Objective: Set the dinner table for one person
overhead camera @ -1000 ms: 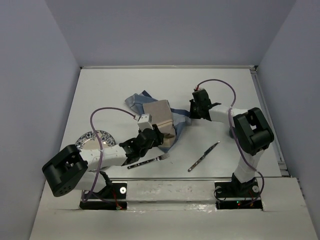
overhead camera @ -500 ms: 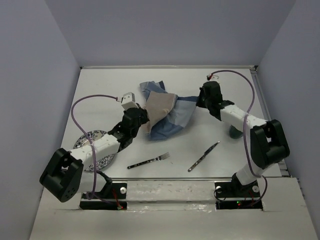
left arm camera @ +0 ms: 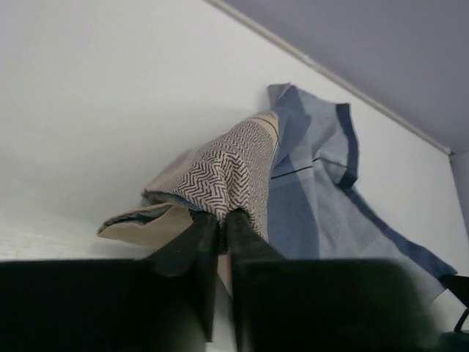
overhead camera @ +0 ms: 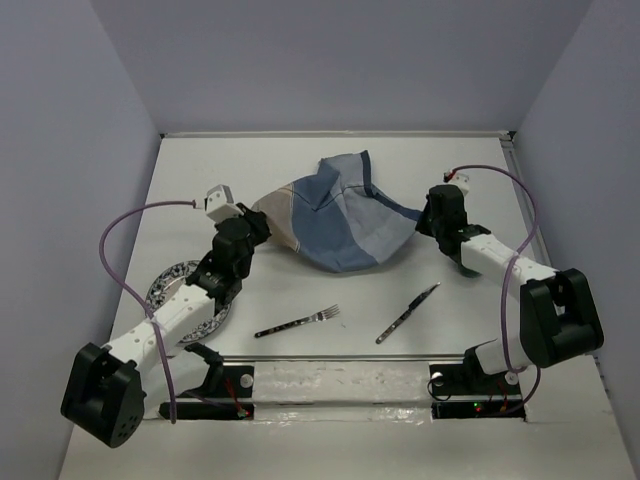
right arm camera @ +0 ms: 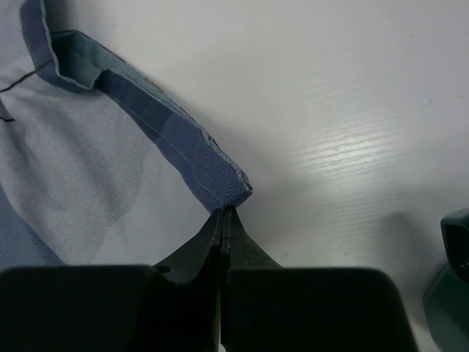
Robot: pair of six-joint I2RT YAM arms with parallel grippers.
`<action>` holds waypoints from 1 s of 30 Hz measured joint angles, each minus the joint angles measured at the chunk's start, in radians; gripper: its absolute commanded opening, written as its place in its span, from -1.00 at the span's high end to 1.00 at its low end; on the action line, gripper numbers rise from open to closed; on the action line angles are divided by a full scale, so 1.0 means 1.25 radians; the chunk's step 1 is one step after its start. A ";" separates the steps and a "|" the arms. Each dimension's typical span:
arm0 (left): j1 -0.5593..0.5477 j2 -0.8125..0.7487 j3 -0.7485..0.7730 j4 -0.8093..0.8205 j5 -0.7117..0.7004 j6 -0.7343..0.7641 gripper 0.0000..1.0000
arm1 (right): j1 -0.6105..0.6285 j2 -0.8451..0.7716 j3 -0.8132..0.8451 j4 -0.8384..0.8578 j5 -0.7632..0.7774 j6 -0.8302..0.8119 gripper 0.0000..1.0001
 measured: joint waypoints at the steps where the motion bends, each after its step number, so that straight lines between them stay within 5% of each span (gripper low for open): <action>1: 0.002 -0.014 -0.021 -0.009 -0.003 -0.005 0.20 | 0.000 0.000 -0.008 -0.002 0.000 0.005 1.00; 4: 0.016 -0.047 -0.092 -0.048 -0.006 -0.021 -0.04 | 0.000 -0.001 -0.016 -0.002 0.000 0.011 1.00; 12: 0.063 -0.050 -0.099 -0.088 0.024 -0.033 -0.12 | 0.000 -0.054 -0.020 -0.013 0.012 0.011 1.00; 14: 0.063 -0.065 -0.103 -0.100 0.033 -0.038 -0.08 | 0.000 -0.065 -0.020 -0.019 0.019 0.010 1.00; 22: 0.058 -0.157 -0.219 -0.148 0.082 -0.091 0.58 | 0.000 -0.067 -0.020 -0.035 0.020 0.009 1.00; 30: 0.052 -0.146 -0.236 -0.183 0.083 -0.103 0.37 | 0.000 -0.067 -0.019 -0.037 -0.001 0.004 1.00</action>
